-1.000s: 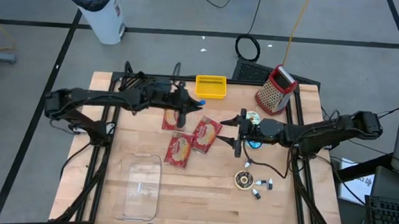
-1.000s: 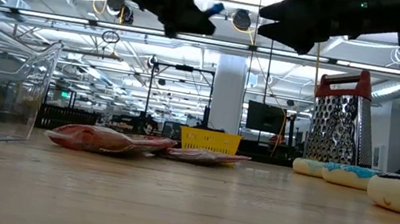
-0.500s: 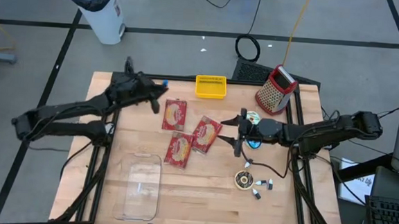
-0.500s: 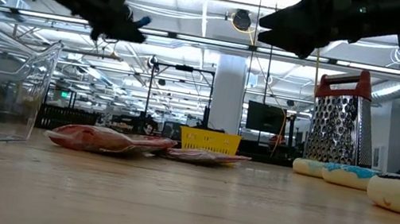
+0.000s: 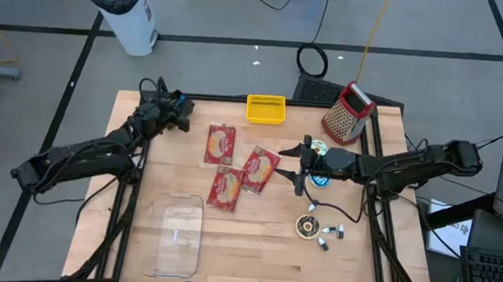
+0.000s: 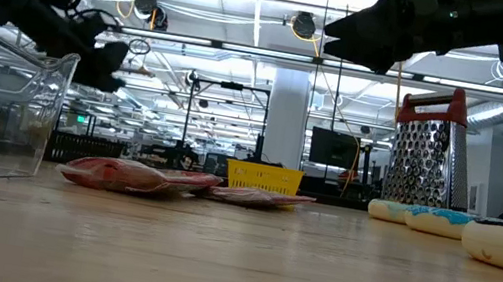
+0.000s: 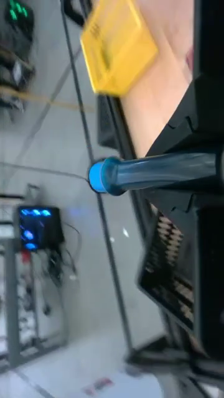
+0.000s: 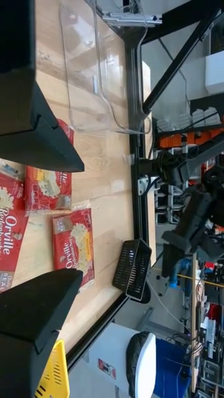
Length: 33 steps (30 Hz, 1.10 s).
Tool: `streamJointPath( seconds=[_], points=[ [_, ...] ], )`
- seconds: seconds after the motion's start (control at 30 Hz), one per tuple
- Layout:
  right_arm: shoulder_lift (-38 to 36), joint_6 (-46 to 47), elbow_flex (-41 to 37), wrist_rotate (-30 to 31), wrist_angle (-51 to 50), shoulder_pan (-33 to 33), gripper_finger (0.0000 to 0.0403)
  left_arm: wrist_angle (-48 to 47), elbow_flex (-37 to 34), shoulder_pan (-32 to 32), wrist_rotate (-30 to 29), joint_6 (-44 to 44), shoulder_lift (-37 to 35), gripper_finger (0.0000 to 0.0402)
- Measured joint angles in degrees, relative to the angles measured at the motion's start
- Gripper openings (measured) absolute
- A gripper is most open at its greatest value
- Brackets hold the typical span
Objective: Pick & Place Food Item
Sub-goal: Put the large blue food coloring bottle into the black bin, then put the dark green food coloring bottle into the black bin
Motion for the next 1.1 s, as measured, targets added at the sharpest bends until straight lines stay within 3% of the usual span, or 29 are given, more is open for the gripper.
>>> streamJointPath(
  seconds=[0.2,0.57,0.83,1.1],
  points=[
    [0.0,0.4,0.0,0.0,0.0,0.0,0.0254,-1.1,0.0,5.3,-6.0,-0.6,3.7,0.0062],
    [0.0,0.5,0.0,0.1,0.0,0.0,0.0254,2.6,0.0,7.2,-4.7,-0.5,13.3,0.0043],
    [0.0,0.8,0.0,0.0,0.0,0.0,0.0254,4.9,0.0,7.2,-6.4,-1.8,14.7,0.0095],
    [0.0,0.9,0.0,0.0,0.0,0.0,0.0254,4.9,0.0,7.2,-6.3,-1.8,14.7,0.0100]
  ],
)
